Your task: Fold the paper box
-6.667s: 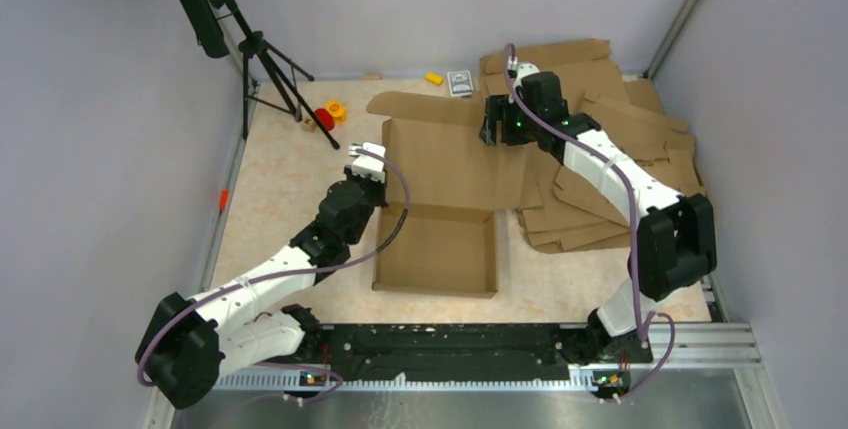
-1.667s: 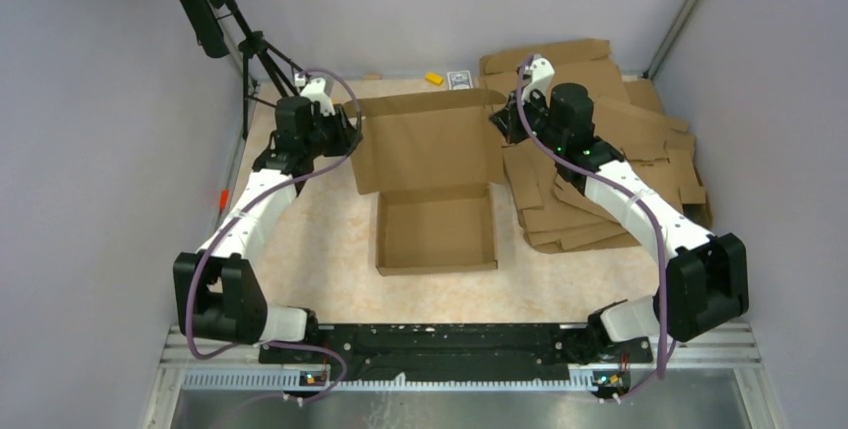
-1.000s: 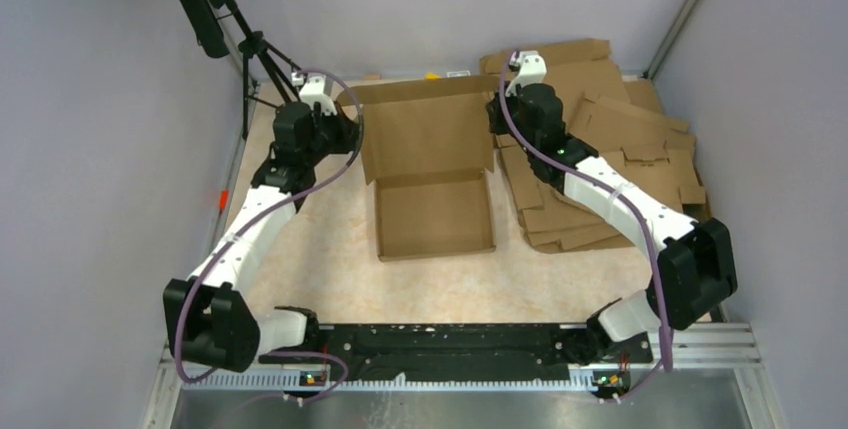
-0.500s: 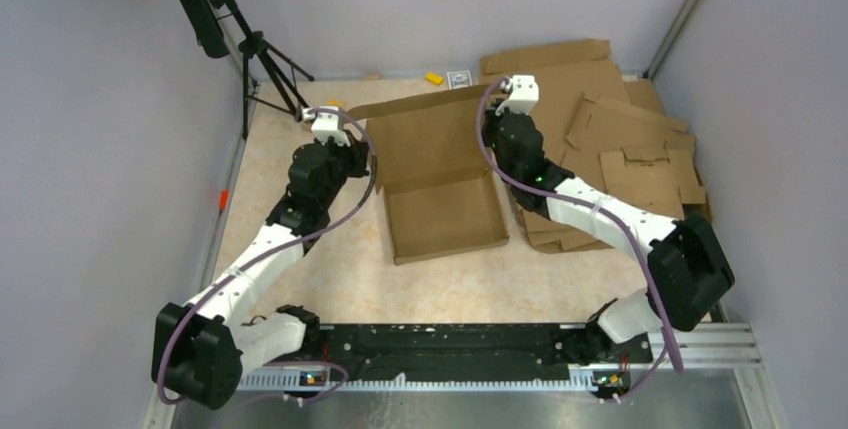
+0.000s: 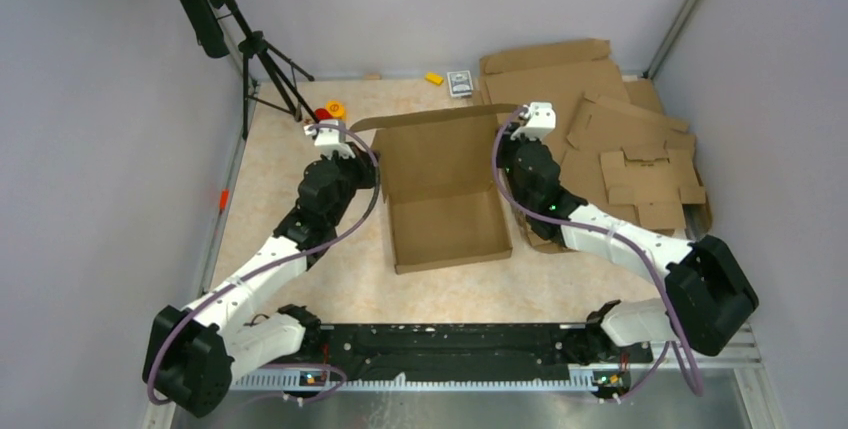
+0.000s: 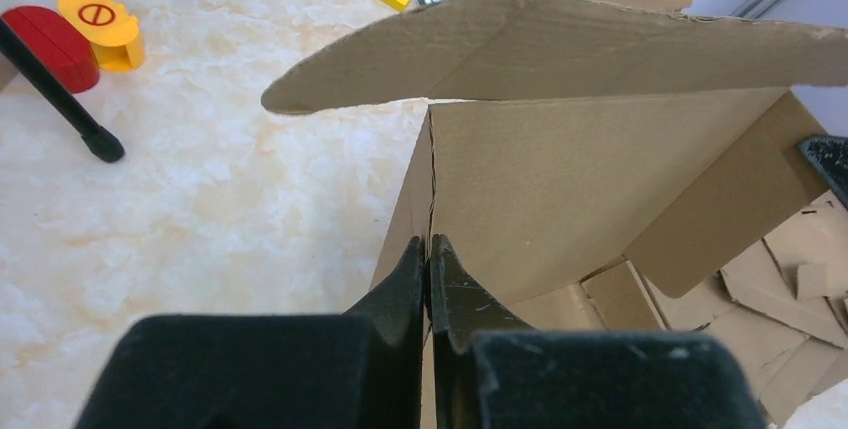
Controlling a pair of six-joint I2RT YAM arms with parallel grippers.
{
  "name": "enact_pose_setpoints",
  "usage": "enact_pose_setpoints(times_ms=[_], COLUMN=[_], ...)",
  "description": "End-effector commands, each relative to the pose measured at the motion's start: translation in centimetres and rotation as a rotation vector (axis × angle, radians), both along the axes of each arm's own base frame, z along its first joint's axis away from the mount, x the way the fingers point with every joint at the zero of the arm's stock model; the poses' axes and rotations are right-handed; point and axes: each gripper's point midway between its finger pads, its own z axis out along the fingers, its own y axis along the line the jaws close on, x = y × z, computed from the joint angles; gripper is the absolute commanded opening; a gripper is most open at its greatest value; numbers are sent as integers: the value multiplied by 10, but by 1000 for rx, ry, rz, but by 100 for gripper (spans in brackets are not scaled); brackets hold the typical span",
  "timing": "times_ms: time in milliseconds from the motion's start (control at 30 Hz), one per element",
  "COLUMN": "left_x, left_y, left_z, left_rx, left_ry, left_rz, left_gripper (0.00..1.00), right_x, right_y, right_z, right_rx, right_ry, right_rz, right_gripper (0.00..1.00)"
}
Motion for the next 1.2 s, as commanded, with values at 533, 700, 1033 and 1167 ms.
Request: enact_pose_setpoints(times_ms=[533,700,1033,1167], left_x=[-53,-56,-62,-58], left_y=[-30,-29,-27,-32], left_z=[-46,-50,-64,-61], left_rx=[-46,-40,-31,-81], left_ry=[113,127,175,194], left_rz=[-33,-39,-36,-24], left_gripper=[0,0,0,1], right_x=[-74,-78,-86,-84], right_y=[0,7,4,5], right_z=[-26,-23,-38,-35], right_rx=[89,79,76,127], right_ry=[27,27,91,98], right_rz=[223,272,280,261], right_gripper=[0,0,0,0])
